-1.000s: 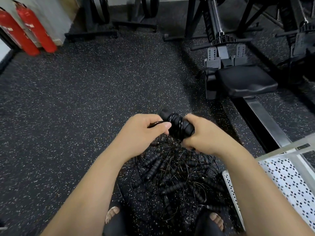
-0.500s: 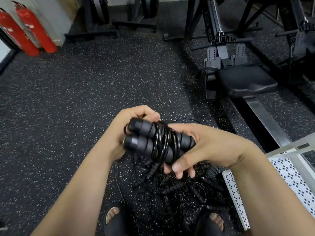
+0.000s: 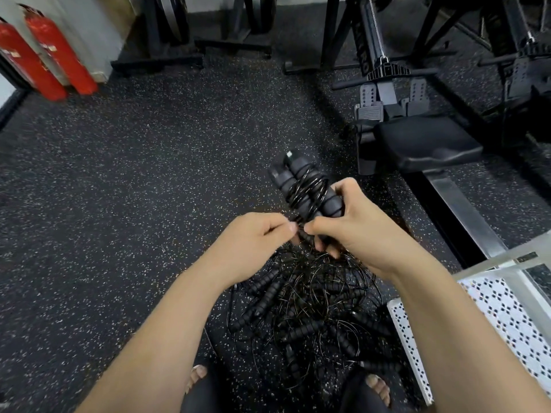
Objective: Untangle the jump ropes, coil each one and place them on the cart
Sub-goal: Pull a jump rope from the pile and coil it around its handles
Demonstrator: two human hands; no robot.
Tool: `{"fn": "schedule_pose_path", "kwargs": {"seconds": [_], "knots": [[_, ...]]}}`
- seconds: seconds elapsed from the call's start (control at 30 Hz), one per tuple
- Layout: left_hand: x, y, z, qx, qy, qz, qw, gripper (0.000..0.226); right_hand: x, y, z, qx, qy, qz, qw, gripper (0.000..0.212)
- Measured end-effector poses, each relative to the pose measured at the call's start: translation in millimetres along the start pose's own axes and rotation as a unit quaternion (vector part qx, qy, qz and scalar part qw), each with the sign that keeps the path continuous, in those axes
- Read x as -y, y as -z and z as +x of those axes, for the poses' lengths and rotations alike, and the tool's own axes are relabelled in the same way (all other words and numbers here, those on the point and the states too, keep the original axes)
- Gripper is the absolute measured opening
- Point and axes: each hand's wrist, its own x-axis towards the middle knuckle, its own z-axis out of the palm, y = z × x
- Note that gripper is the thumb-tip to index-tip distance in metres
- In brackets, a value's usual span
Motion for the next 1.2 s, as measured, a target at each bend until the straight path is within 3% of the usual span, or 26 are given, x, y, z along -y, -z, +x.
{"fn": "schedule_pose_path", "kwargs": {"seconds": [0.27,0.47,0.7,0.83,0.93,1.03,1.13,1.2], "knots": [[-3.8,7.3,-5.7,0.018,0.012,-0.017,1.000,0.014,-10.1,3.9,5.7,-0.025,-0.035,-0.138,0.989,0.045],[-7.6,24.5,-12.5,-0.058,-0.015,-0.067,0.996,0.014,-17.6,3.6,4.5,0.074,-0.080,-0.238,0.965,0.046],[2.2,34.0,-11.7,-0.135,-0.043,-0.165,0.976,0.019,-4.7,-4.5,-10.5,0.295,-0.081,-0.147,0.941,0.045],[6.1,35.6,-9.1,-0.134,-0.036,-0.202,0.969,0.015,7.7,1.6,-20.0,0.365,-0.048,-0.065,0.927,0.038],[7.4,40.2,-10.9,-0.090,-0.013,-0.233,0.968,0.025,10.4,6.6,-21.8,0.378,-0.019,-0.025,0.925,0.037],[1.3,34.3,-10.4,-0.039,0.060,-0.321,0.944,0.022,11.3,10.9,-22.9,0.357,0.009,0.050,0.933,0.037],[5.6,22.5,-4.7,-0.081,0.101,-0.184,0.974,0.036,11.3,12.3,-18.4,0.296,0.035,0.107,0.949,0.034],[7.1,12.9,-0.2,-0.056,0.106,-0.147,0.982,0.040,7.5,12.2,-14.8,0.252,0.039,0.125,0.959,0.034]]}}
